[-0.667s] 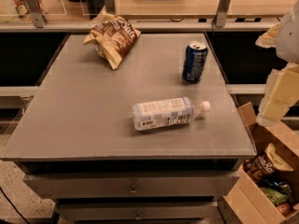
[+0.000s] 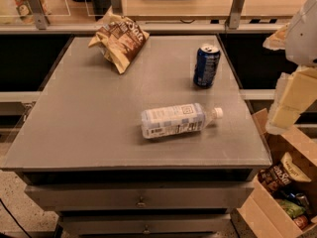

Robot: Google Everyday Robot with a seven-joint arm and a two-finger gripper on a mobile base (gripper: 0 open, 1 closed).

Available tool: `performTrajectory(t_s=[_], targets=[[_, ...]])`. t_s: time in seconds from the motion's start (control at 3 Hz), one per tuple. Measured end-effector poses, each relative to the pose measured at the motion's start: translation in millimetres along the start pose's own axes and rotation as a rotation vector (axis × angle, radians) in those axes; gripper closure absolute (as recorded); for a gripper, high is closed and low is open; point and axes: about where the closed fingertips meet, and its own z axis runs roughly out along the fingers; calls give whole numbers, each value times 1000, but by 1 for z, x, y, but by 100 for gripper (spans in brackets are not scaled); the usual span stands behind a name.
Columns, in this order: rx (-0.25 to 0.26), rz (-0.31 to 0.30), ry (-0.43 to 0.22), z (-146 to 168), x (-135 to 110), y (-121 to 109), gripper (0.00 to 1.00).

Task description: Move blue plastic bottle near brown chip bag

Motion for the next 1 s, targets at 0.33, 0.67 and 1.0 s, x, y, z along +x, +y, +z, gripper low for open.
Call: performTrajectory(t_s=[0.33,0.67,1.0], targets=[[-42,-77,-7,21,-35,6,0],[-101,-144,-4,63,-70,12,0],[-152,-174,8,111,-89,16,0]])
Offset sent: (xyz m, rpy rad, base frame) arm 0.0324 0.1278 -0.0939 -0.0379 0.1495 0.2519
